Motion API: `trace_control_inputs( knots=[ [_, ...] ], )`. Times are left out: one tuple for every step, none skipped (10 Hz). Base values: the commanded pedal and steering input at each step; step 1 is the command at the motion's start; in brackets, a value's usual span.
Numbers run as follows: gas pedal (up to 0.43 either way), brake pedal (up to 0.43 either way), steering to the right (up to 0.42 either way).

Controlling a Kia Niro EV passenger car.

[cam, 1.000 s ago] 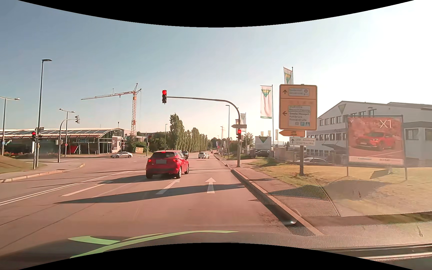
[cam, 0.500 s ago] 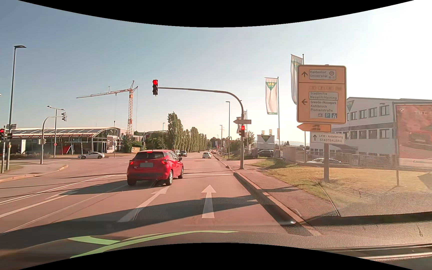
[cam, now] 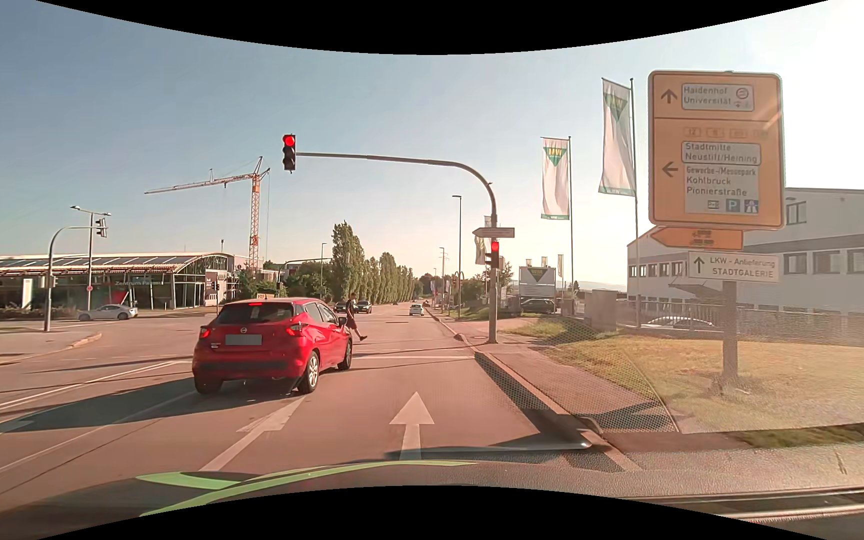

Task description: Follow the waypoints while adhering to traffic rules and regulations

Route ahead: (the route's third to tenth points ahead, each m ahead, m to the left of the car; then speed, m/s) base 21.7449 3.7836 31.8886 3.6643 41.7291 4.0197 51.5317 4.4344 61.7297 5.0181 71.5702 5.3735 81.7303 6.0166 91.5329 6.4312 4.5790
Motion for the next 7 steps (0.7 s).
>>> trace_control_inputs(
  knots=[
    [0.000, 0.250, 0.000],
    [0.000, 0.250, -0.001],
    [0.000, 0.250, -0.001],
    [0.000, 0.250, -0.001],
    [0.000, 0.250, -0.001],
    [0.000, 0.250, -0.001],
    [0.000, 0.250, -0.001]
  ],
)
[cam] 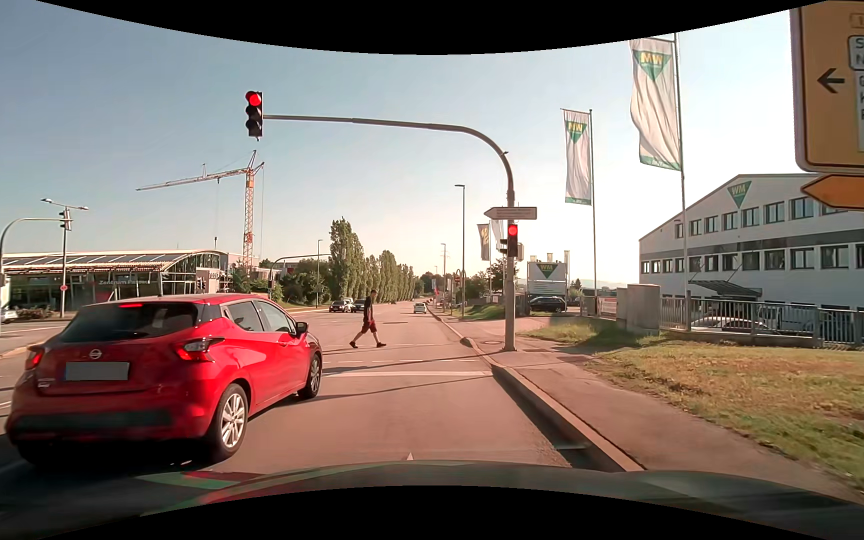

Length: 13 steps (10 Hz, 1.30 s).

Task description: Follow the waypoints while adhering to traffic rules and regulations

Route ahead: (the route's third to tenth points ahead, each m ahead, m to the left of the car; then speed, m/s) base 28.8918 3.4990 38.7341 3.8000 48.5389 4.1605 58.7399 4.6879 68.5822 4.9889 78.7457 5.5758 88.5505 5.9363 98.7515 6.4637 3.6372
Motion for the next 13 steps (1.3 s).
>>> trace_control_inputs(
  knots=[
    [0.000, 0.244, -0.001],
    [0.000, 0.238, 0.000],
    [0.000, 0.232, 0.001],
    [0.000, 0.232, 0.004],
    [0.000, 0.226, 0.006],
    [0.000, 0.220, 0.006],
    [0.000, 0.220, 0.005],
    [0.000, 0.220, 0.003],
    [0.000, 0.220, 0.001],
    [0.000, 0.220, 0.000],
    [0.000, 0.226, -0.001],
    [0.000, 0.226, -0.002],
    [0.000, 0.226, -0.005]
  ],
)
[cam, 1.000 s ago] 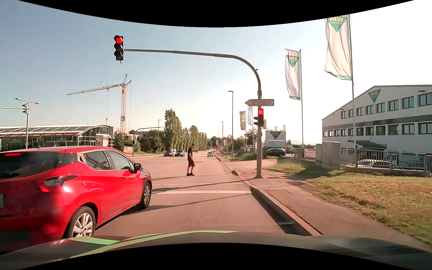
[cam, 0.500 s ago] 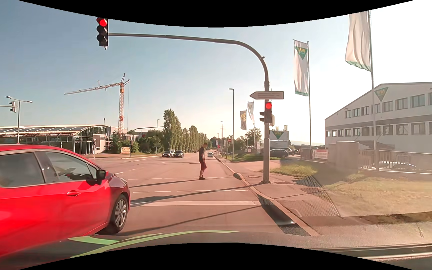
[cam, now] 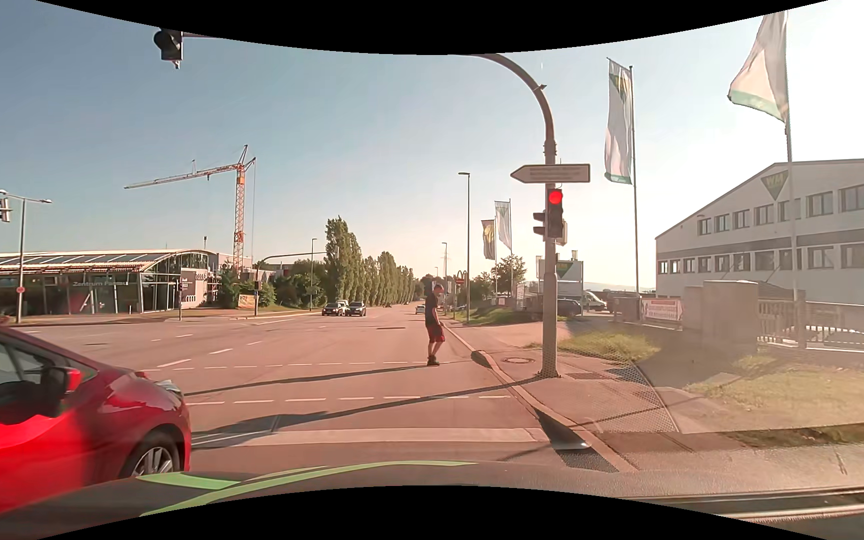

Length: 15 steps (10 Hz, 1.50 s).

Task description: Follow the waypoints while adhering to traffic rules and regulations

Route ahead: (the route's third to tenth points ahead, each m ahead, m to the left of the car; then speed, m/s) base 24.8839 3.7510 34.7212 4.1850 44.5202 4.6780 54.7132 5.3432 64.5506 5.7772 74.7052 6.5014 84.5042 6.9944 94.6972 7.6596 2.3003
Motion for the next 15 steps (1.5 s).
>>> trace_control_inputs(
  knots=[
    [0.000, 0.226, -0.006],
    [0.000, 0.232, -0.006],
    [0.000, 0.232, -0.006],
    [0.000, 0.232, -0.006],
    [0.000, 0.232, -0.006],
    [0.000, 0.232, -0.006],
    [0.000, 0.232, -0.006],
    [0.000, 0.232, -0.006],
    [0.000, 0.238, -0.006],
    [0.000, 0.238, -0.006],
    [0.000, 0.238, -0.006],
    [0.000, 0.244, -0.006],
    [0.000, 0.244, -0.006],
    [0.000, 0.244, -0.007],
    [0.000, 0.244, -0.008]
  ],
)
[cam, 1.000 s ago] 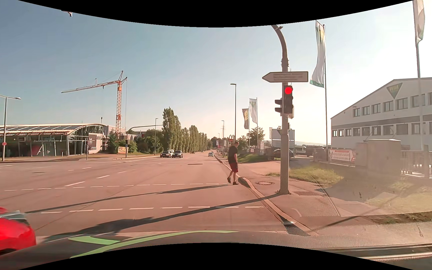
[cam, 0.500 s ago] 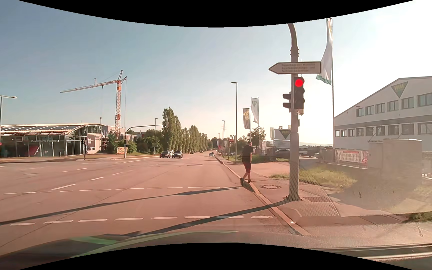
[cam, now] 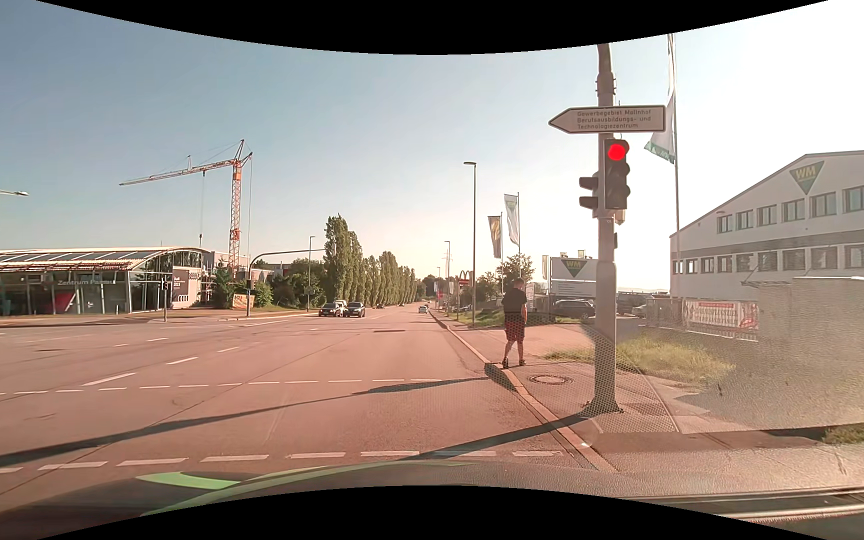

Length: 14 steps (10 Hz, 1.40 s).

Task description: Follow the waypoints while adhering to traffic rules and regulations

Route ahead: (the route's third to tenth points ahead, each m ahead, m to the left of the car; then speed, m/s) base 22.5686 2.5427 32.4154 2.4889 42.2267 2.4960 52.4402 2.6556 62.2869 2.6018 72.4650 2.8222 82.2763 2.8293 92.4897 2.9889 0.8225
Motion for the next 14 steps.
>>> trace_control_inputs(
  knots=[
    [0.000, 0.244, -0.011],
    [0.000, 0.244, -0.014],
    [0.000, 0.244, -0.017],
    [0.000, 0.244, -0.020],
    [0.000, 0.244, -0.021],
    [0.000, 0.250, -0.021],
    [0.000, 0.250, -0.021],
    [0.000, 0.250, -0.021],
    [0.000, 0.244, -0.021],
    [0.000, 0.244, -0.021],
    [0.000, 0.244, -0.021],
    [0.000, 0.244, -0.021],
    [0.000, 0.244, -0.021],
    [0.000, 0.250, -0.021]
  ],
)
